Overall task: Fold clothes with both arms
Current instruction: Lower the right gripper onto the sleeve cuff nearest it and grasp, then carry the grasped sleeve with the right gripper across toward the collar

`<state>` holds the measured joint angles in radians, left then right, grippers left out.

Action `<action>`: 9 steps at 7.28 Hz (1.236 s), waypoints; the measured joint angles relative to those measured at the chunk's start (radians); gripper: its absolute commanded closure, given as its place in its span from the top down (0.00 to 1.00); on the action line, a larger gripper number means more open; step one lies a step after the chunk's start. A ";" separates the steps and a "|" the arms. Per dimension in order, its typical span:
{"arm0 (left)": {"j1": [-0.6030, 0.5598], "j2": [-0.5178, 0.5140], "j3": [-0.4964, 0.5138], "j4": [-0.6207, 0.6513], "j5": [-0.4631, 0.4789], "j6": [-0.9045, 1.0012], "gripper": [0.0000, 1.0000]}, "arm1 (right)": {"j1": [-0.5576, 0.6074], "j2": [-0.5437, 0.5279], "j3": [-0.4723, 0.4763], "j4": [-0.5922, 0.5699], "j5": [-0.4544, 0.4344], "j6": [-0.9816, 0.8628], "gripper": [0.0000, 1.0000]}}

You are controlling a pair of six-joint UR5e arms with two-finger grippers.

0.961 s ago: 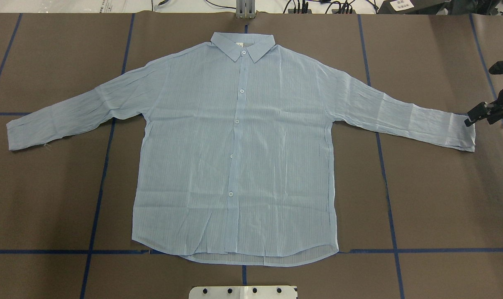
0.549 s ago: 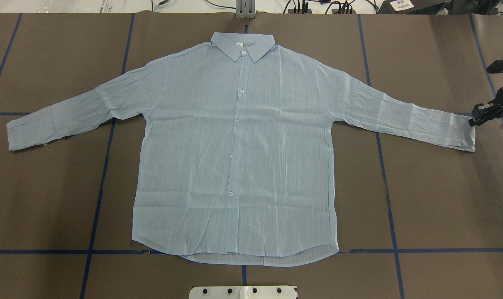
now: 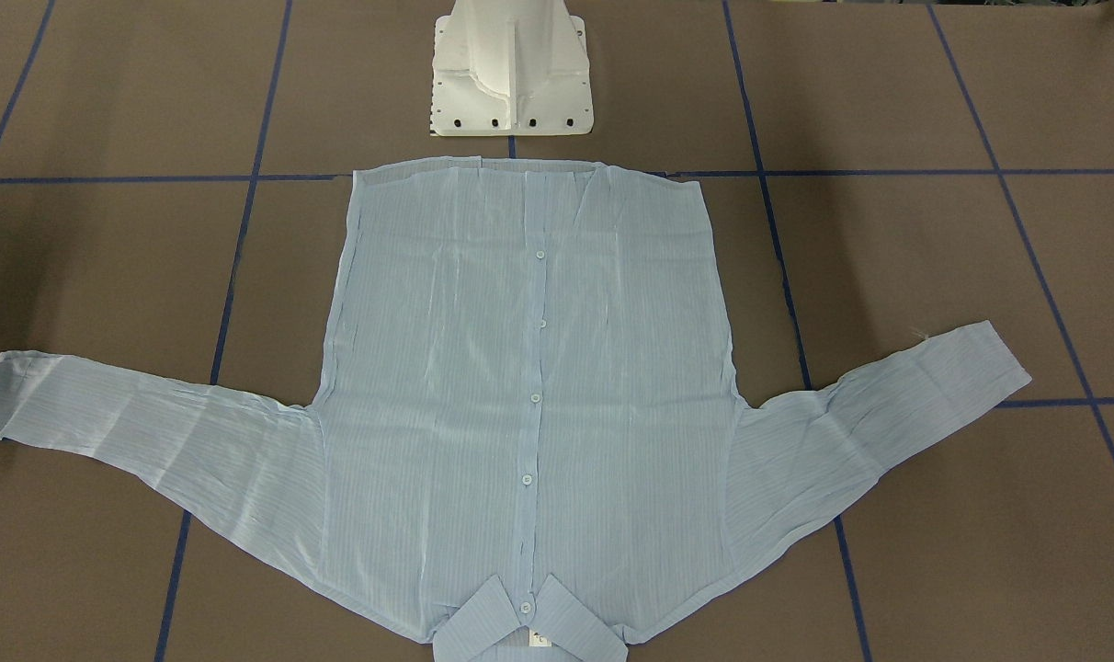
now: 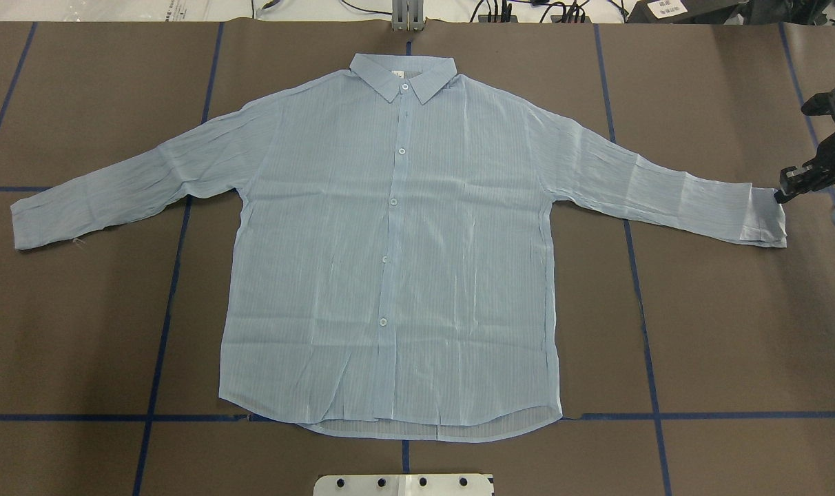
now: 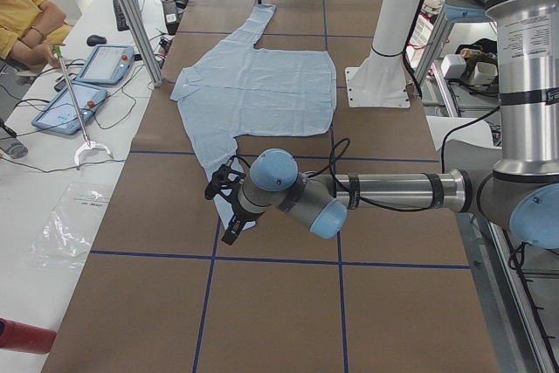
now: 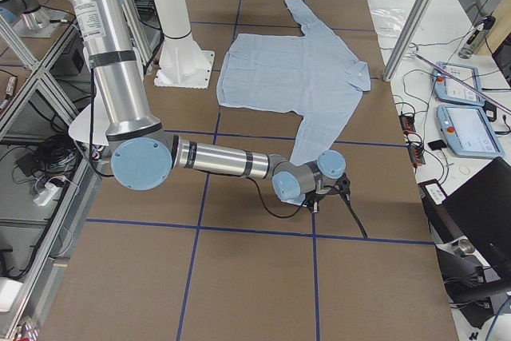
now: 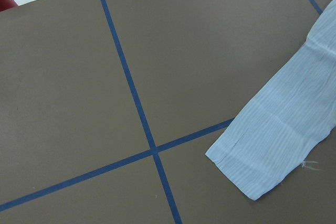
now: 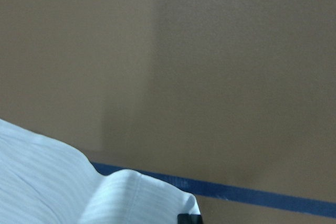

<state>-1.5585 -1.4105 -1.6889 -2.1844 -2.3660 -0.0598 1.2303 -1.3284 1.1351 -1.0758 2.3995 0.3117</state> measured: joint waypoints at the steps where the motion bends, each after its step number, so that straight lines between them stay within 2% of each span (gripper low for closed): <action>1: 0.000 0.001 -0.001 0.000 0.000 0.000 1.00 | 0.008 -0.001 0.016 0.001 0.045 -0.001 0.00; 4: 0.000 0.002 -0.003 0.000 -0.001 -0.001 1.00 | 0.021 -0.003 0.123 -0.001 0.121 0.057 0.00; 7: 0.000 0.003 -0.004 0.000 -0.002 -0.002 1.00 | -0.089 0.115 0.227 0.009 0.127 0.464 0.00; 9: 0.000 0.004 -0.007 0.000 -0.002 -0.002 1.00 | -0.202 0.229 0.279 0.011 0.063 0.756 0.00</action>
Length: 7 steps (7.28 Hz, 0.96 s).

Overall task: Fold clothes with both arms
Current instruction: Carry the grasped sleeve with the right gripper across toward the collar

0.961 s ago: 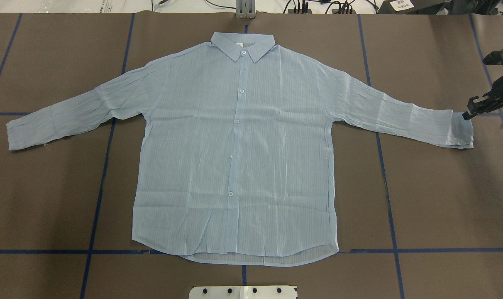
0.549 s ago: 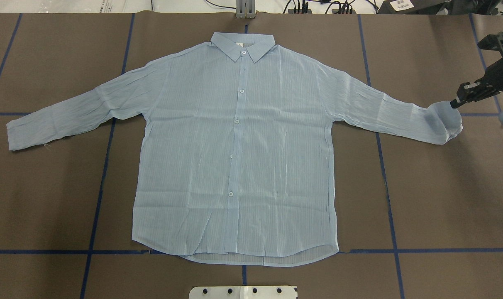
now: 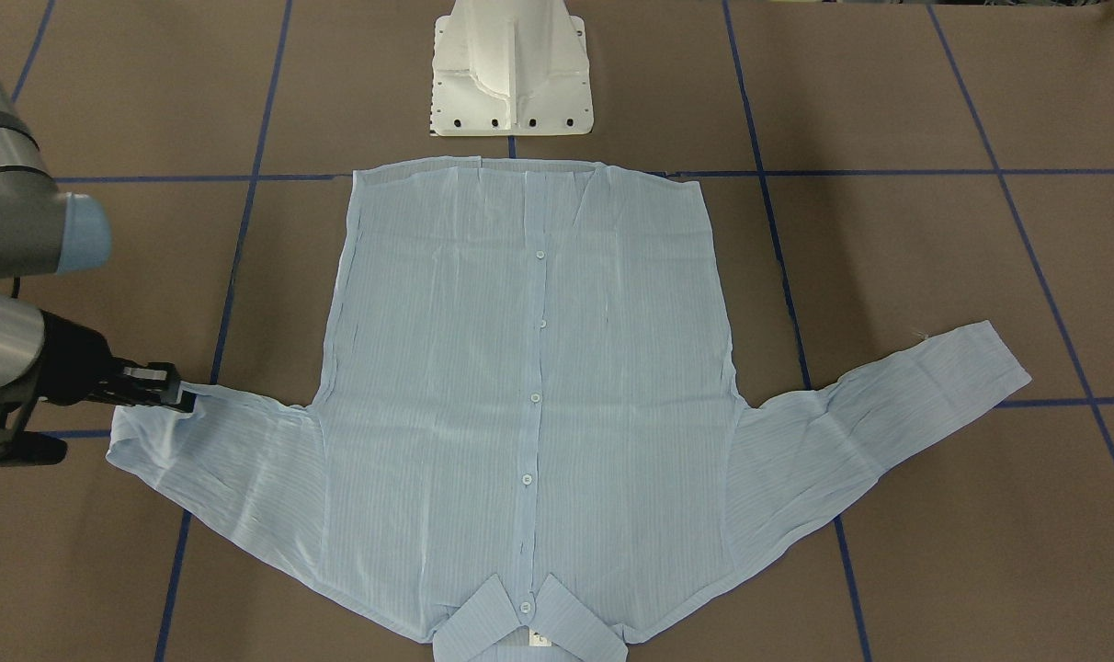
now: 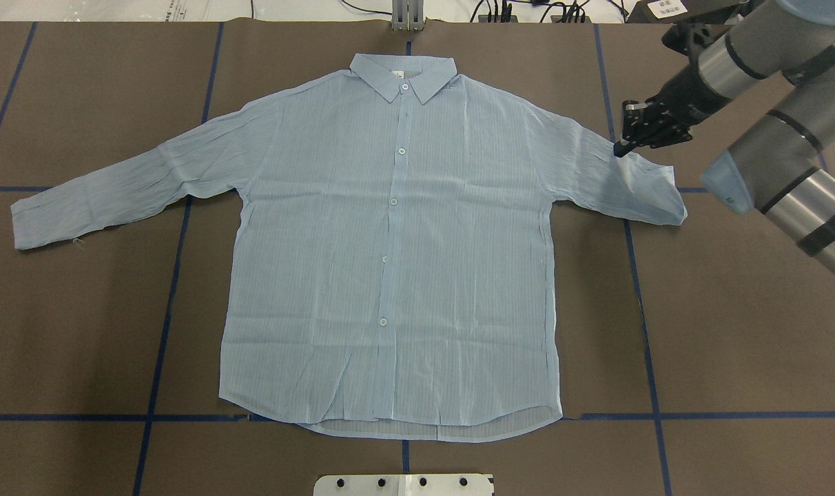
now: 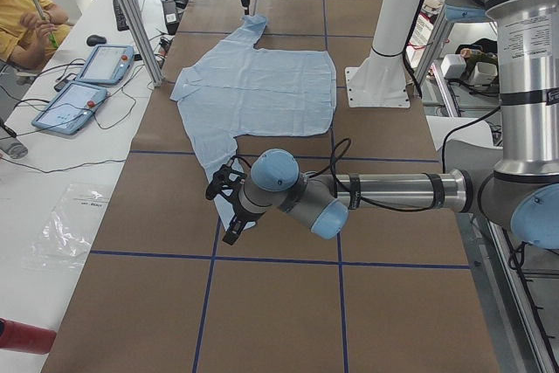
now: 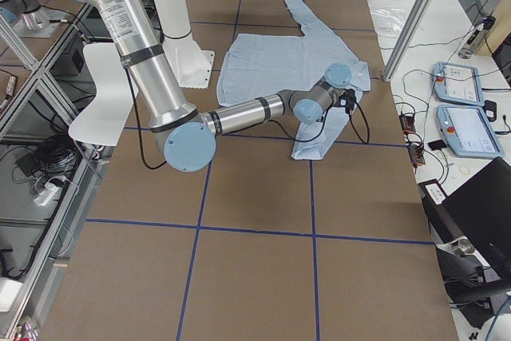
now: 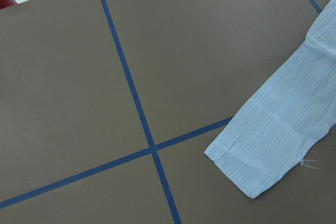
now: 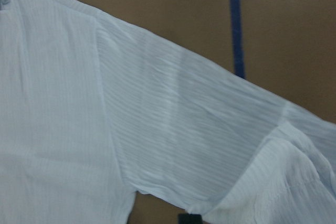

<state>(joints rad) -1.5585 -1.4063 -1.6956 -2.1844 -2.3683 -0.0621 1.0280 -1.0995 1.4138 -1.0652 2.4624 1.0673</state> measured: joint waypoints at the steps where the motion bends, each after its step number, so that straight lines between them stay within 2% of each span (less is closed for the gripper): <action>1: 0.000 0.001 -0.002 0.000 0.000 0.000 1.00 | -0.063 0.060 0.015 -0.001 -0.072 0.127 0.00; 2: -0.001 0.002 -0.004 -0.003 0.000 0.000 1.00 | -0.138 0.145 0.010 -0.002 -0.193 0.271 0.00; 4: -0.001 0.005 -0.005 -0.015 0.000 -0.001 1.00 | -0.255 0.360 -0.111 -0.001 -0.411 0.488 0.00; 5: -0.002 0.007 -0.007 -0.018 0.000 -0.001 1.00 | -0.290 0.457 -0.205 0.021 -0.487 0.544 0.00; 7: -0.002 0.008 -0.008 -0.020 -0.001 -0.001 1.00 | -0.325 0.566 -0.358 0.118 -0.581 0.602 0.00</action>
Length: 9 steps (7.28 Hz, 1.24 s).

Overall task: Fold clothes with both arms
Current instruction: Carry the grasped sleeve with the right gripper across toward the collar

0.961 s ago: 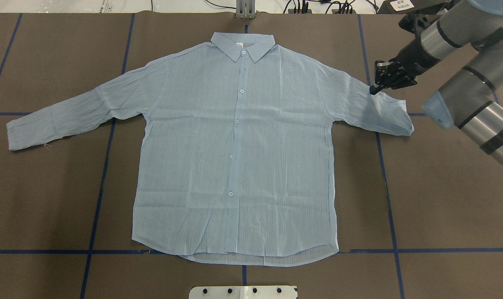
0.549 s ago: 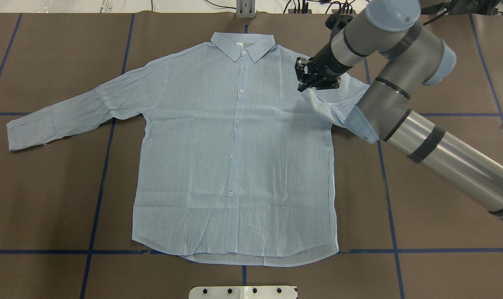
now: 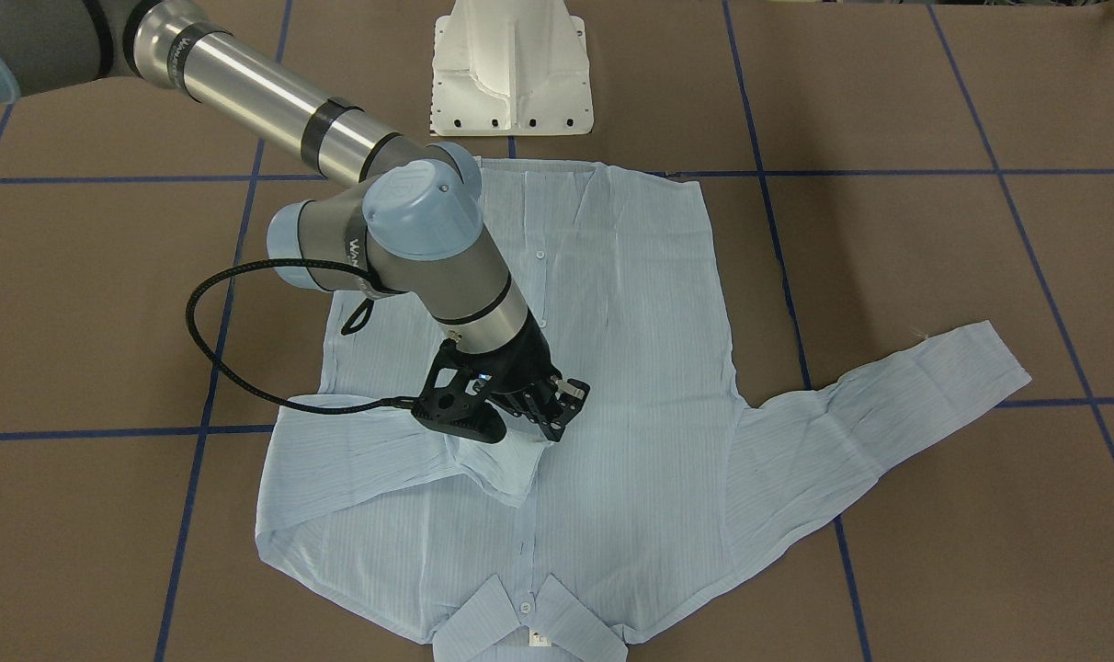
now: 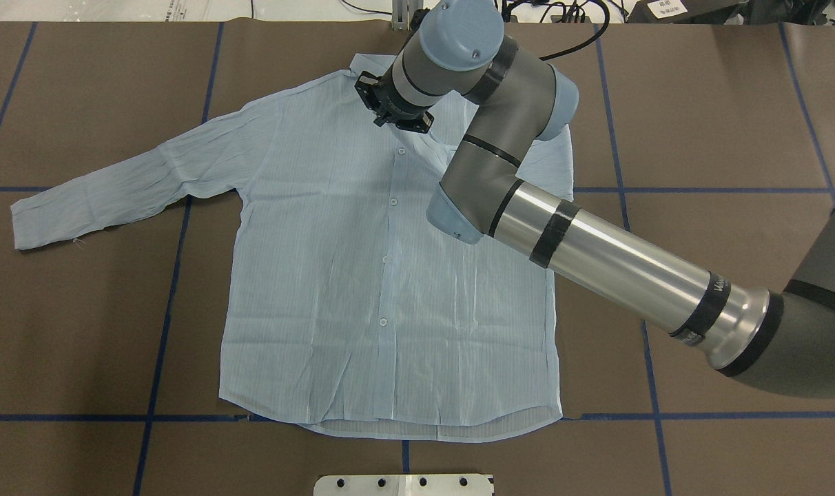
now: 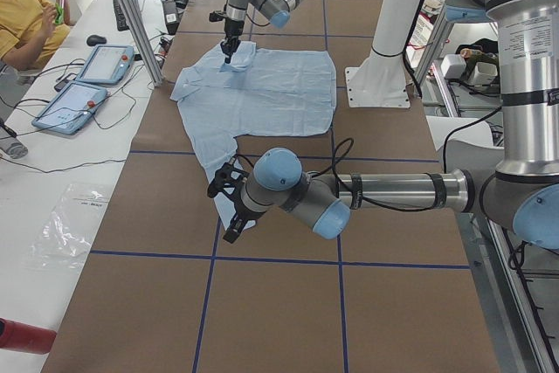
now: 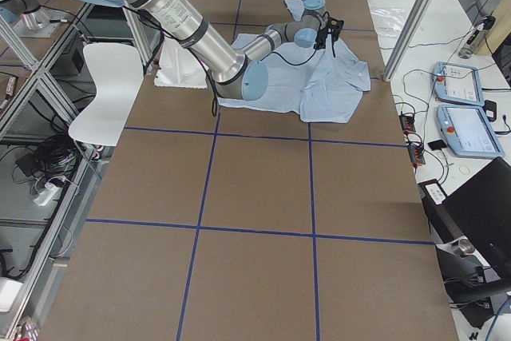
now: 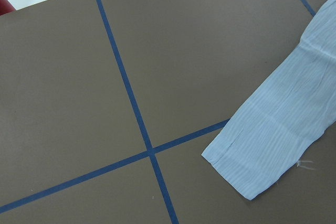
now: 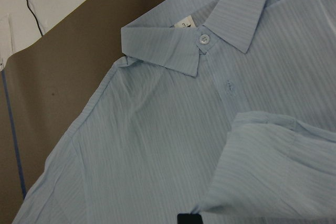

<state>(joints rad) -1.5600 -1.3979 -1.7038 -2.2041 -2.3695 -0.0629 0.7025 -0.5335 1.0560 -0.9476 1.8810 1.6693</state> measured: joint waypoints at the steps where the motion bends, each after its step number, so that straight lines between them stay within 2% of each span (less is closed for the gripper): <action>1: 0.000 0.000 0.000 -0.001 0.001 0.000 1.00 | -0.011 0.041 -0.049 0.020 -0.030 0.013 0.00; 7: 0.000 0.002 0.000 -0.002 -0.003 0.000 1.00 | -0.051 0.152 -0.132 0.037 -0.135 0.098 0.00; 8: 0.000 0.005 0.000 -0.002 -0.011 0.000 1.00 | -0.058 0.161 -0.144 0.038 -0.150 0.109 0.65; 9: 0.000 0.006 0.003 -0.002 -0.018 0.000 1.00 | -0.067 0.165 -0.148 0.038 -0.160 0.115 1.00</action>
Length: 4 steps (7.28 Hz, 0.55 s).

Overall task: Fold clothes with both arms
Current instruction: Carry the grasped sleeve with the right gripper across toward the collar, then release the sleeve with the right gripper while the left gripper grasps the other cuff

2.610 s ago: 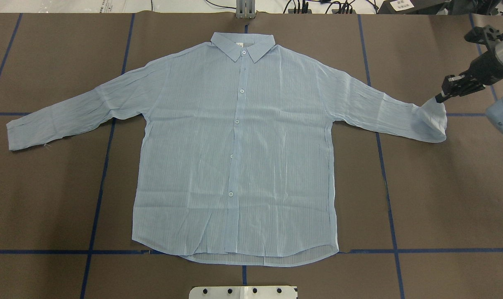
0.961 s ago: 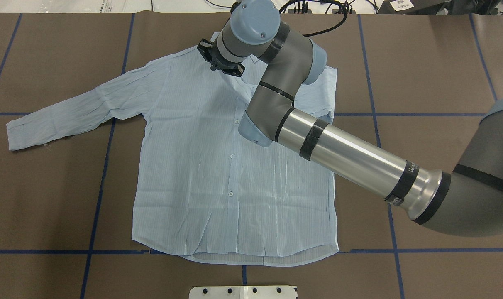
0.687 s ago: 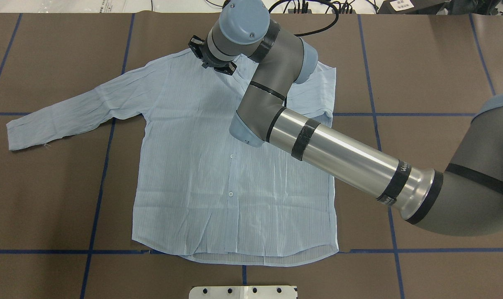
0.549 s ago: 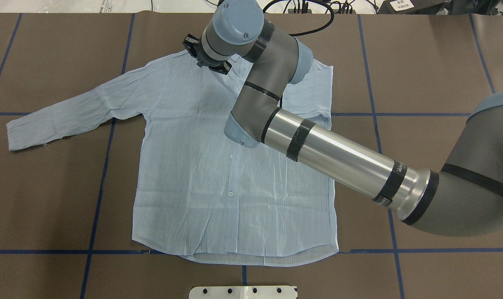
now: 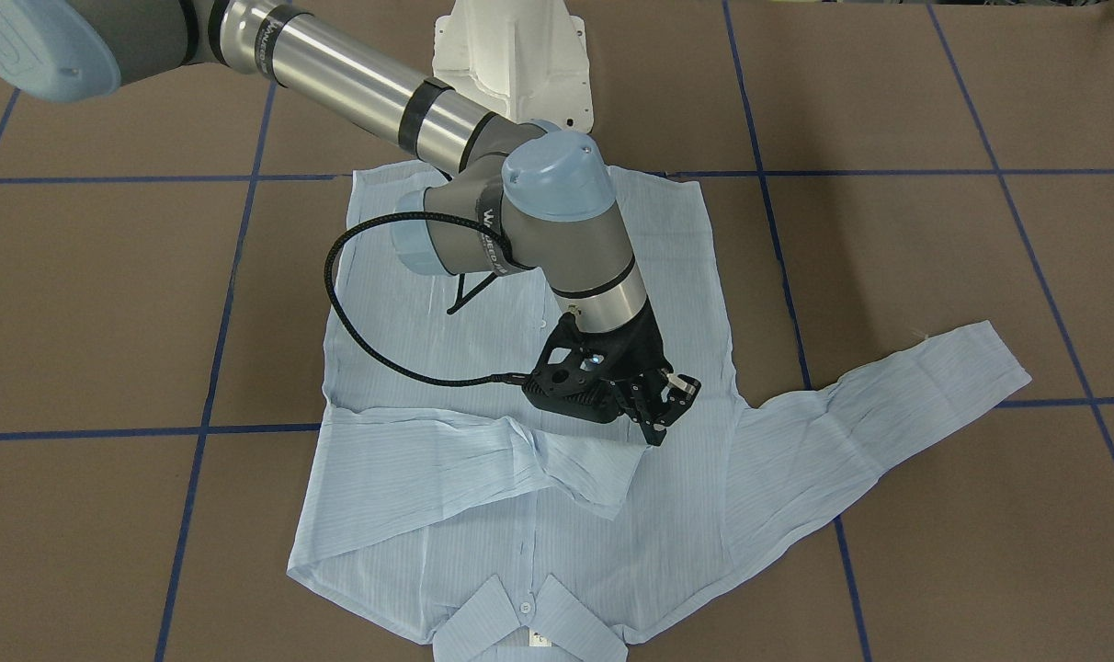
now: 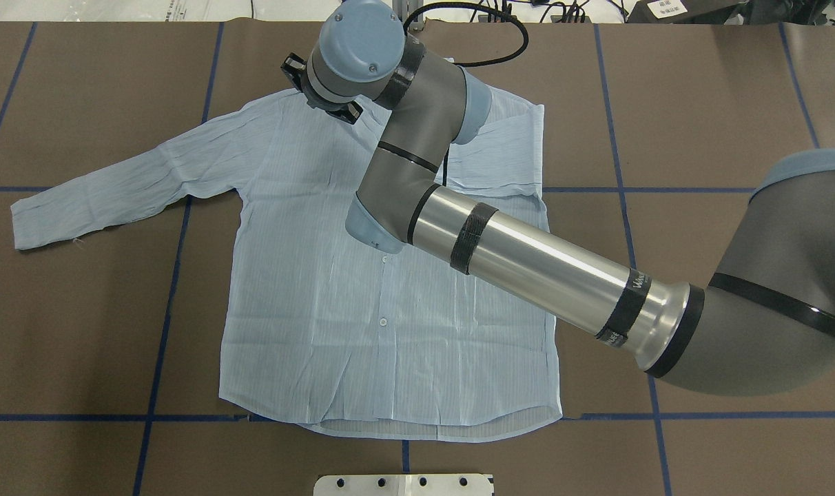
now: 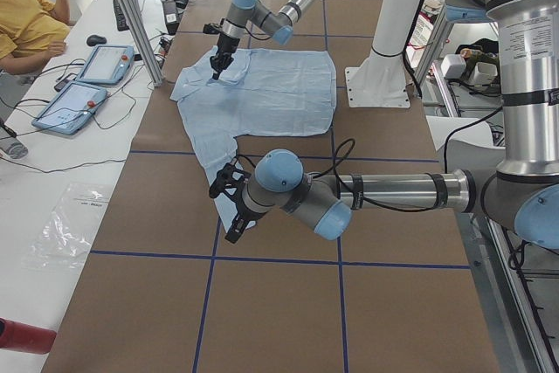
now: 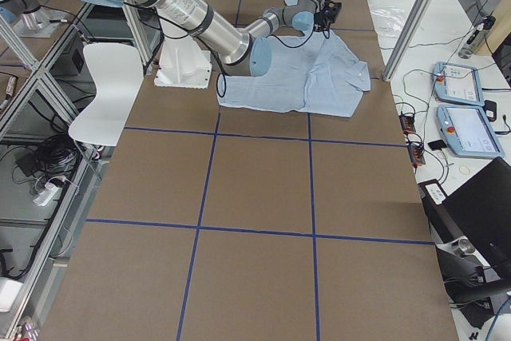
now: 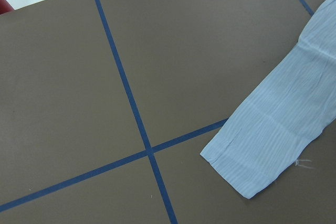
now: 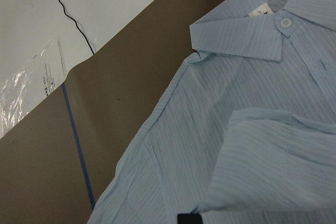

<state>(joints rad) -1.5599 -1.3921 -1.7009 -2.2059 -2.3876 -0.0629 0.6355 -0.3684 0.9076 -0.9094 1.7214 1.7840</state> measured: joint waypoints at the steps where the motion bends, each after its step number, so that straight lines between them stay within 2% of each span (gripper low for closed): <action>1: 0.001 0.000 0.003 0.000 -0.004 -0.001 1.00 | -0.013 0.003 -0.002 0.000 -0.018 0.009 1.00; 4: 0.044 -0.021 0.018 0.003 -0.006 -0.033 1.00 | -0.053 0.026 0.001 -0.006 -0.071 0.067 1.00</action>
<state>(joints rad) -1.5163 -1.4136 -1.6833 -2.2031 -2.3941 -0.0961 0.5825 -0.3420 0.9089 -0.9159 1.6507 1.8514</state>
